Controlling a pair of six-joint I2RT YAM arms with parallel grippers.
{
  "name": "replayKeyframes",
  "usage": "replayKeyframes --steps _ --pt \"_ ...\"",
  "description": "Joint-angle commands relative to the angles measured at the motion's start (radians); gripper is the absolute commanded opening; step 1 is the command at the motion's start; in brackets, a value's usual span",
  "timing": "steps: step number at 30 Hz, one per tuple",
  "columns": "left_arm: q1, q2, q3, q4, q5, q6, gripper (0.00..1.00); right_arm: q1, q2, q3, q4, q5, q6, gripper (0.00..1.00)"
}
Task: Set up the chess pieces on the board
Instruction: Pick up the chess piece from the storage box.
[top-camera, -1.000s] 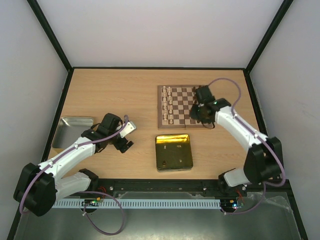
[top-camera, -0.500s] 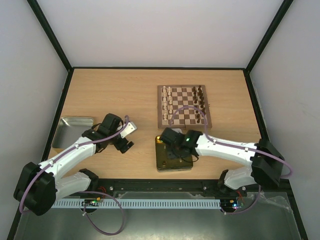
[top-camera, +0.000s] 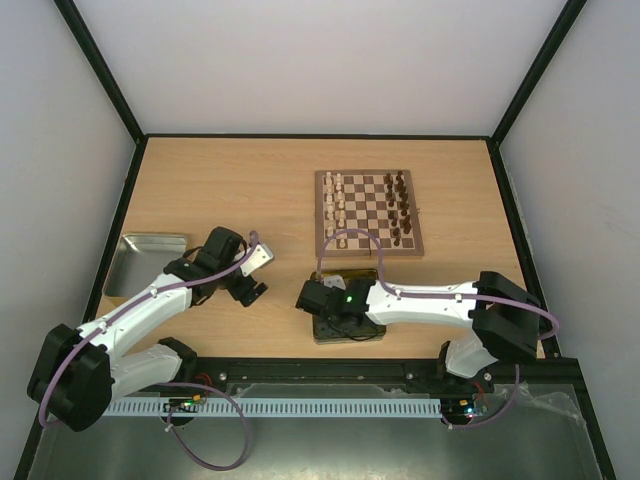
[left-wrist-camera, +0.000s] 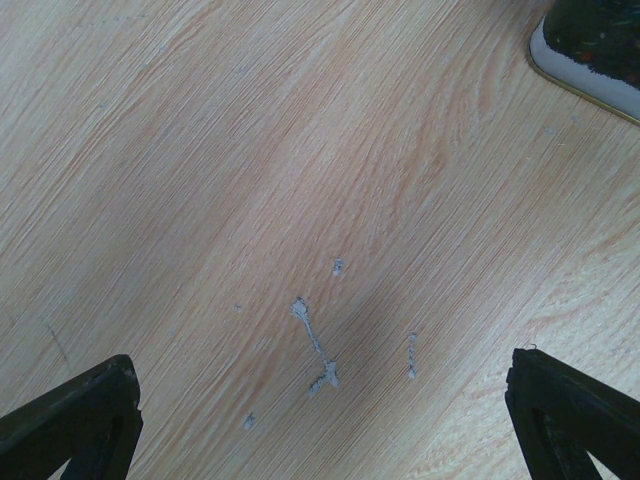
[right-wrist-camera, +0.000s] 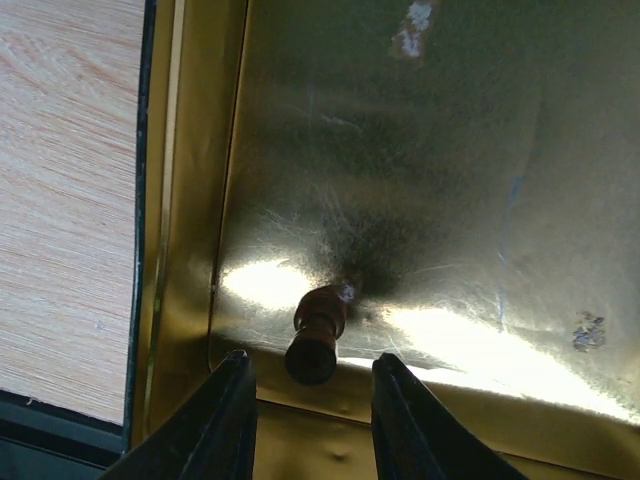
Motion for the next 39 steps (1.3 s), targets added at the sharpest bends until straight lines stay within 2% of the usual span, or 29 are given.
replayKeyframes --steps 1,16,19,26,32,39 --pt "-0.004 0.002 -0.018 -0.001 -0.001 -0.007 0.99 0.016 0.017 0.030 0.021 0.022 0.031 0.31" --pt "-0.005 -0.008 -0.016 -0.004 0.003 -0.007 0.99 0.016 0.071 0.013 0.050 0.039 0.019 0.29" --pt "-0.004 -0.007 -0.015 -0.004 0.003 -0.007 0.99 0.016 0.076 0.019 0.040 0.057 0.026 0.26" --pt "-0.008 -0.009 -0.014 -0.003 0.003 -0.007 0.99 0.014 0.086 0.041 0.031 0.067 0.024 0.09" --pt "-0.011 -0.009 -0.014 -0.003 0.003 -0.007 0.99 -0.008 0.042 0.084 -0.053 0.113 0.011 0.05" --pt "-0.013 -0.011 -0.016 -0.002 0.003 -0.008 0.99 -0.143 -0.078 0.151 -0.206 0.161 -0.082 0.05"
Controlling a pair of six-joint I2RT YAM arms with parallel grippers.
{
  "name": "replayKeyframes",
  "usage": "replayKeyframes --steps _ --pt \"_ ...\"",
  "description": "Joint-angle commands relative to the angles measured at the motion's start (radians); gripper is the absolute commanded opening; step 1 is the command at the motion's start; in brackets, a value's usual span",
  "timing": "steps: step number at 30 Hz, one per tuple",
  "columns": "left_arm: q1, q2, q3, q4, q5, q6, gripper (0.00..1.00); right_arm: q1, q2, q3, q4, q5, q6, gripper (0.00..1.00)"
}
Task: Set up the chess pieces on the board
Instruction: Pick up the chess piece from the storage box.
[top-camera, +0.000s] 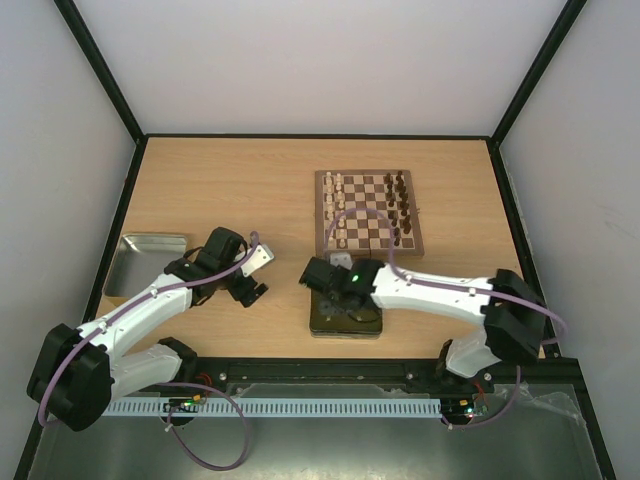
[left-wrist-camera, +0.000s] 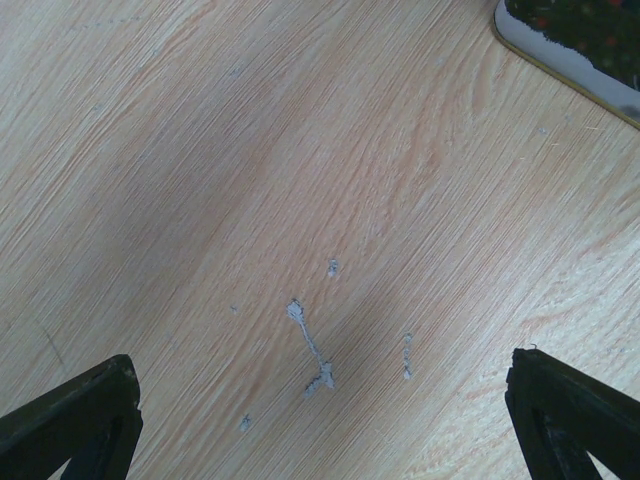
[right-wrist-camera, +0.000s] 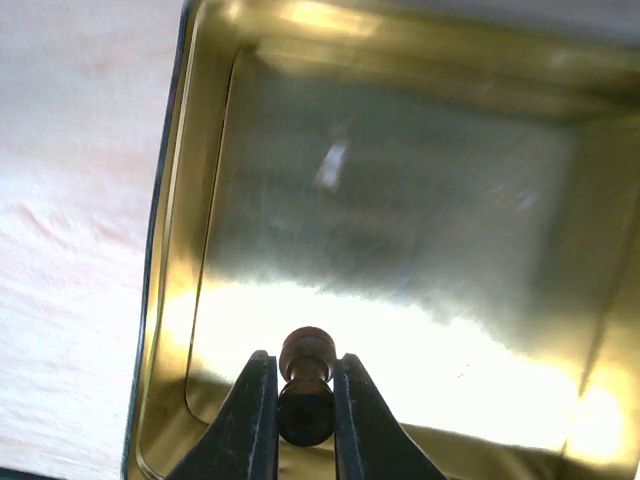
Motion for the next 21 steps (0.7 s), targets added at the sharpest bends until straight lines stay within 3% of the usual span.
replayKeyframes --steps 1,11,21 --pt "-0.007 -0.012 -0.015 -0.003 0.003 -0.008 0.99 -0.089 -0.089 0.071 -0.151 0.083 -0.073 0.05" --pt "-0.008 -0.010 -0.016 -0.002 0.003 -0.008 0.99 -0.191 -0.125 0.082 -0.198 0.111 -0.123 0.05" --pt "-0.016 -0.005 -0.016 0.000 0.000 -0.009 0.99 -0.560 -0.183 0.041 -0.168 0.112 -0.228 0.03"
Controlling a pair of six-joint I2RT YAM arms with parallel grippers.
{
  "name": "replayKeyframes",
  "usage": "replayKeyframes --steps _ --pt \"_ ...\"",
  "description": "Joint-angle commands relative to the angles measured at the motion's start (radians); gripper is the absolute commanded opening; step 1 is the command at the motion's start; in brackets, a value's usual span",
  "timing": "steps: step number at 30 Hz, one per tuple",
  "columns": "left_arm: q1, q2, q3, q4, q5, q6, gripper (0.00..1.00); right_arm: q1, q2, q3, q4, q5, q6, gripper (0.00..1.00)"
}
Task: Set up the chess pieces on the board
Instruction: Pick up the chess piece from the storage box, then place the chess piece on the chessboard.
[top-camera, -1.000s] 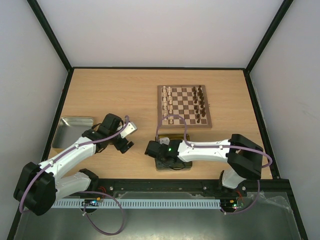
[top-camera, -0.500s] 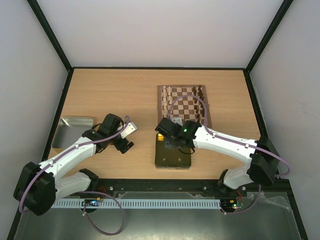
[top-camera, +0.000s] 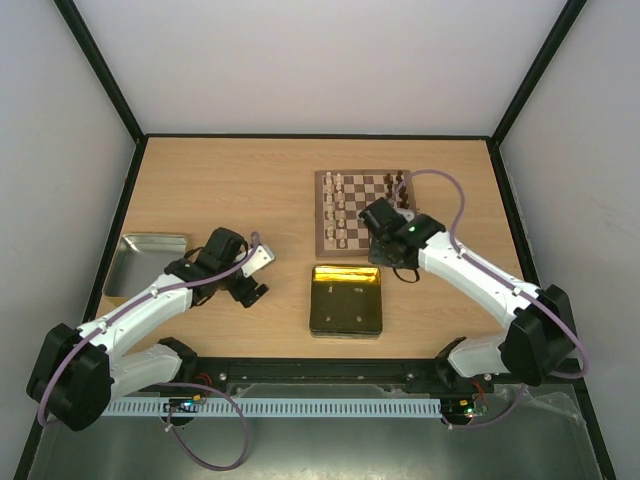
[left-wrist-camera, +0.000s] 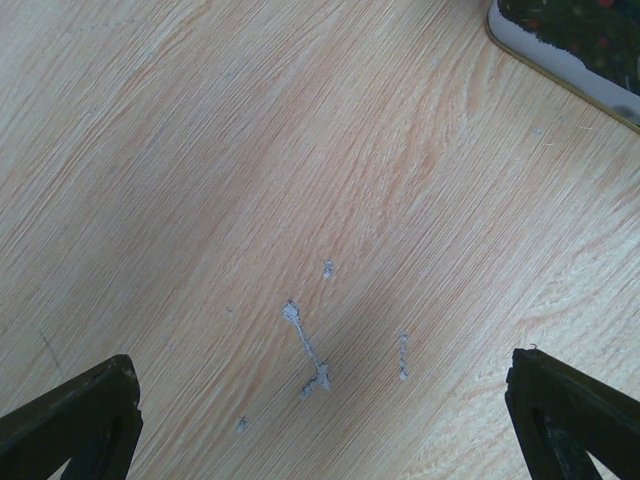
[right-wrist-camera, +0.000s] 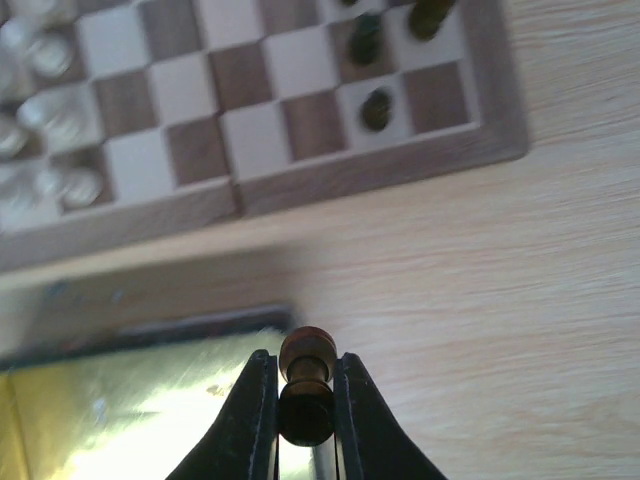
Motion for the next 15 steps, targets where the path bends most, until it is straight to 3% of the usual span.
replayKeyframes --steps 1,10,15 --pt "-0.010 -0.004 -0.015 0.000 0.000 -0.010 0.99 -0.133 -0.002 -0.012 -0.017 0.030 -0.062 0.03" --pt "-0.012 -0.011 -0.016 0.000 0.002 -0.008 0.99 -0.362 0.092 -0.014 0.097 -0.101 -0.084 0.02" --pt "-0.013 -0.018 -0.016 -0.001 0.005 -0.008 0.99 -0.419 0.148 0.004 0.136 -0.157 -0.089 0.02"
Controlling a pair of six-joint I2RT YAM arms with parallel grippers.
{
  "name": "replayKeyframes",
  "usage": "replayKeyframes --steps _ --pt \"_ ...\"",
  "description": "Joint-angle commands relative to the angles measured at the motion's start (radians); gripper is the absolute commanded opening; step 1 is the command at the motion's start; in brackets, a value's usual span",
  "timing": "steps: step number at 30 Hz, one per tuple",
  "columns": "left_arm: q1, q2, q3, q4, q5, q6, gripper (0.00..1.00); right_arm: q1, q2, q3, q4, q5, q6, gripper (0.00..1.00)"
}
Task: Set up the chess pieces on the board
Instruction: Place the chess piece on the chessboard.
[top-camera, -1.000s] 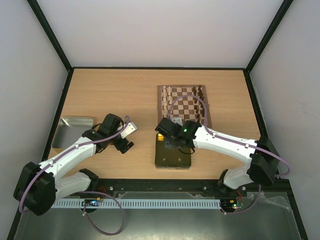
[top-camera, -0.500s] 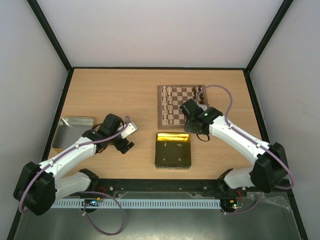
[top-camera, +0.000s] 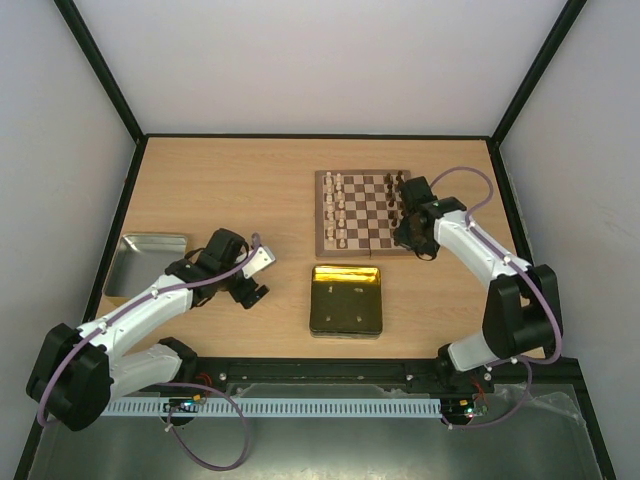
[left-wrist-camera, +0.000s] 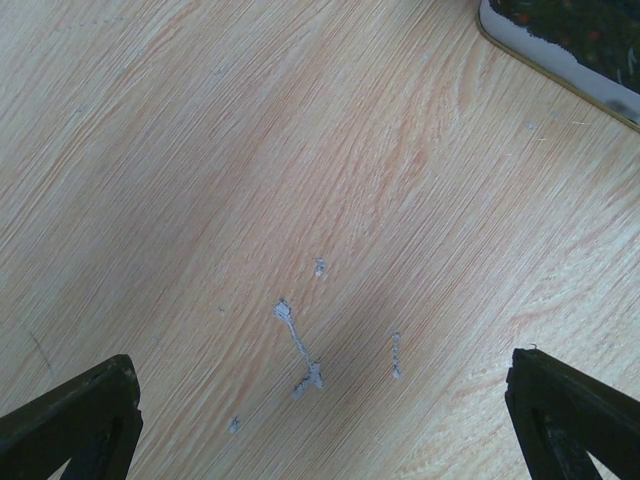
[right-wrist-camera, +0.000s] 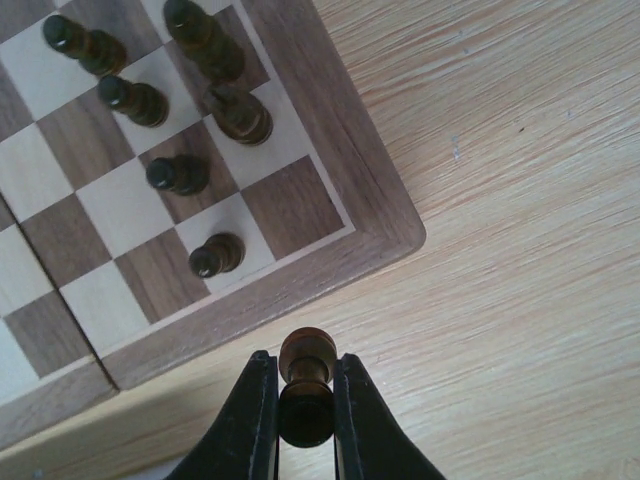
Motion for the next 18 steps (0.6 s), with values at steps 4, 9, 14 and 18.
replayKeyframes --steps 4,9,14,18 --pt "-0.004 -0.017 -0.012 0.002 0.003 -0.009 0.99 -0.044 0.076 0.038 0.052 -0.053 -0.019 0.02" --pt "-0.005 -0.023 -0.012 0.002 0.003 -0.010 0.99 -0.057 0.119 0.067 0.063 -0.056 -0.020 0.02" --pt "-0.004 -0.023 -0.013 0.004 -0.003 -0.012 0.99 -0.073 0.148 0.091 0.065 -0.049 -0.029 0.02" --pt "-0.005 -0.023 -0.013 0.004 -0.003 -0.013 0.99 -0.093 0.163 0.101 0.068 -0.052 -0.037 0.02"
